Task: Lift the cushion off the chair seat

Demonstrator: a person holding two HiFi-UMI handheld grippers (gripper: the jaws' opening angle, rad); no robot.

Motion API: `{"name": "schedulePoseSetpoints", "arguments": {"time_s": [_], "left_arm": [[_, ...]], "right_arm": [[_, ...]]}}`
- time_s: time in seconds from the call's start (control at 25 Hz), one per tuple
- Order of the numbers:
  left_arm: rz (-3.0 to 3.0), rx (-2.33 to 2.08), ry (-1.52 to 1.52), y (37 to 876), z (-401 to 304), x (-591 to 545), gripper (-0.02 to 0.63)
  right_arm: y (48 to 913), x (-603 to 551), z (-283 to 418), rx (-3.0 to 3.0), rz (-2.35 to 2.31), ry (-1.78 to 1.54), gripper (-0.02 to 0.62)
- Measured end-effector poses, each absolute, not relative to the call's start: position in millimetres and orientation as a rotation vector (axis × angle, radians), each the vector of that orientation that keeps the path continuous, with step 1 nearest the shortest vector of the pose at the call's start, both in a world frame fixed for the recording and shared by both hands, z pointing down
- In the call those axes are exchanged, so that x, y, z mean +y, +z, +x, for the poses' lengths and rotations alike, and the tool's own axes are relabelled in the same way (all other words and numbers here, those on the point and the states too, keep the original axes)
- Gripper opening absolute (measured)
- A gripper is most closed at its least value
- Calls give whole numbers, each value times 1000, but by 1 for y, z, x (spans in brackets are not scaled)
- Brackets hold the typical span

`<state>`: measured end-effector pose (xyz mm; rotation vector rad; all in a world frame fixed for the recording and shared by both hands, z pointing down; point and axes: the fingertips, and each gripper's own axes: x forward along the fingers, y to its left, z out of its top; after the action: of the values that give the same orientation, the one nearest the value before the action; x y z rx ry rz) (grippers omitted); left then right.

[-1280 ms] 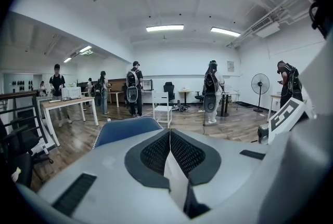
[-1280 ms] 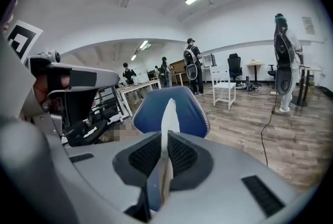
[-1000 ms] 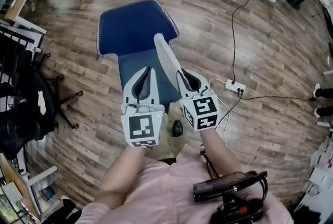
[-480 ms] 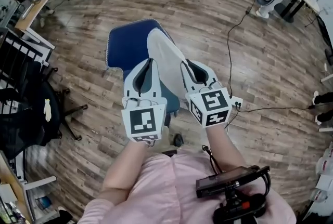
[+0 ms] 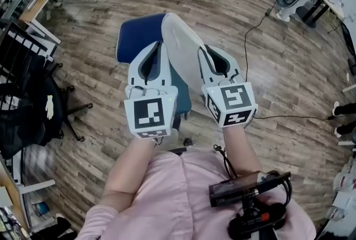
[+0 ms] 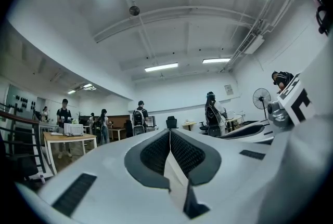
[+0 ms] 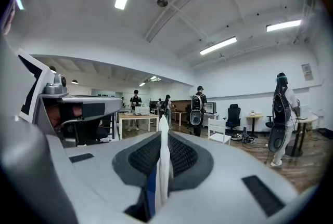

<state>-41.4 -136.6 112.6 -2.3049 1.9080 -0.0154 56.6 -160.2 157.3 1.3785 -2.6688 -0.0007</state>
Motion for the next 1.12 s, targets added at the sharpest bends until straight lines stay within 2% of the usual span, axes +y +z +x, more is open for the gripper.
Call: {"name": "schedulePoseSetpoints", "arguments": {"time_s": [1.12], "left_arm": [[-2292,1883,-40,109,-21,-130,14]], "right_arm": [[144,-148,71,-2689,1404,-80,34]]}}
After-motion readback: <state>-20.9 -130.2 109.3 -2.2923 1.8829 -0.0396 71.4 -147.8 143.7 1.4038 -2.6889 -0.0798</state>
